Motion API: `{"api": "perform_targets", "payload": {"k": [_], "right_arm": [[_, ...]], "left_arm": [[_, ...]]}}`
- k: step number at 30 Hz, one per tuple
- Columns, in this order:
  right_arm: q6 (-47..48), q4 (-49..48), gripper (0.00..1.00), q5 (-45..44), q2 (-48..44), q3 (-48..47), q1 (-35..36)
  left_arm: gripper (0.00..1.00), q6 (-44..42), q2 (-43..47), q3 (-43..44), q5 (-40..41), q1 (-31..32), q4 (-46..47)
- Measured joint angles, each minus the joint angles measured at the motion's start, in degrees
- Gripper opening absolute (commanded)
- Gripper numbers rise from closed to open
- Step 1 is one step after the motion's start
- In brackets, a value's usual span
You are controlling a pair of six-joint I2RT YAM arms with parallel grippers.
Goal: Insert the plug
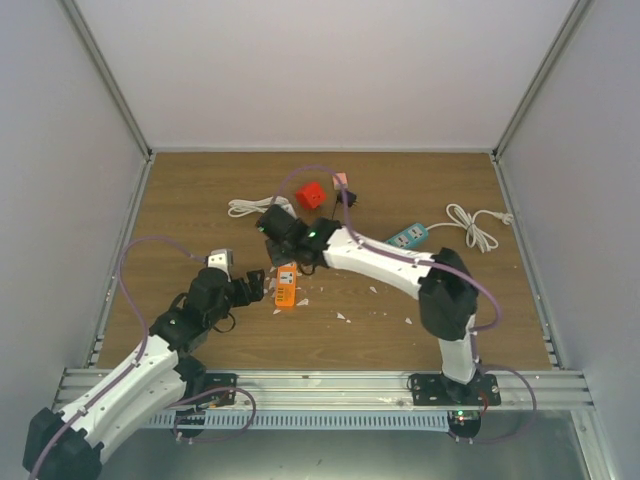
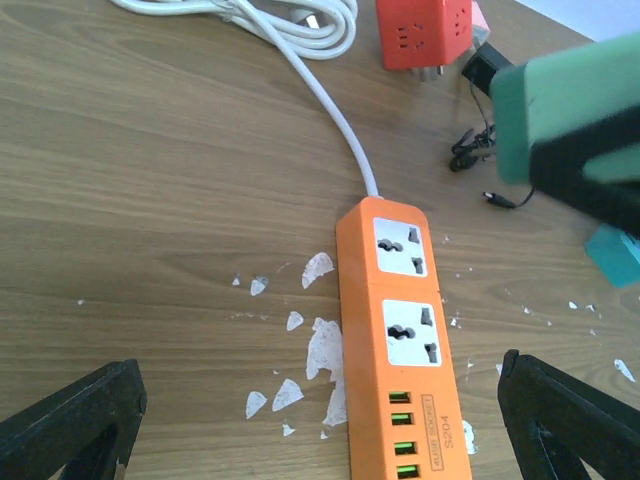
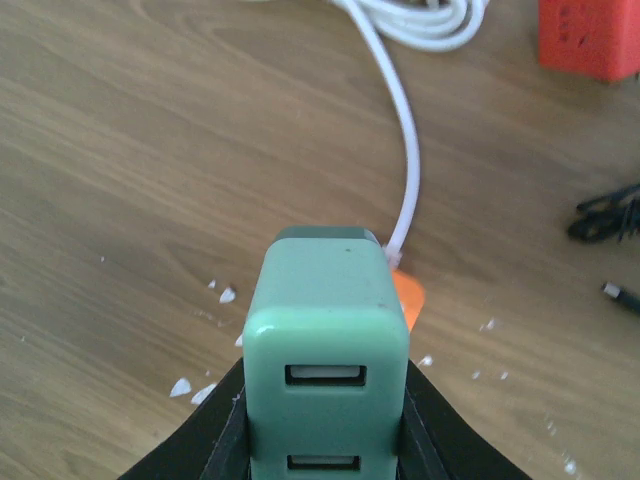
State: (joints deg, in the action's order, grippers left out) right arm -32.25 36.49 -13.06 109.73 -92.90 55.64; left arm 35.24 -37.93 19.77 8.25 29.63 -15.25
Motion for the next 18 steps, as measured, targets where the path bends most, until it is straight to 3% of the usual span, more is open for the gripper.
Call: {"api": "perform_targets", "payload": {"k": [6,14,18], "right_arm": [[-9.2,12.6,0.01,-6.3,6.4,-8.5,4.8],[-13.7,24.9,0.0,-4.2,12.2,-20.6,2.4],[-13.8,27.2,0.0,-1.8,14.9,-22.1,2.1]], "left_arm": [[0.99,0.3,4.2,-0.9,0.7,-1.2,-0.2],[0.99,0.8,7.4,-1.5,1.1,-2.2,-0.4],[0.99,1.2,7.1,-1.7,1.1,-2.4,-0.4]]}}
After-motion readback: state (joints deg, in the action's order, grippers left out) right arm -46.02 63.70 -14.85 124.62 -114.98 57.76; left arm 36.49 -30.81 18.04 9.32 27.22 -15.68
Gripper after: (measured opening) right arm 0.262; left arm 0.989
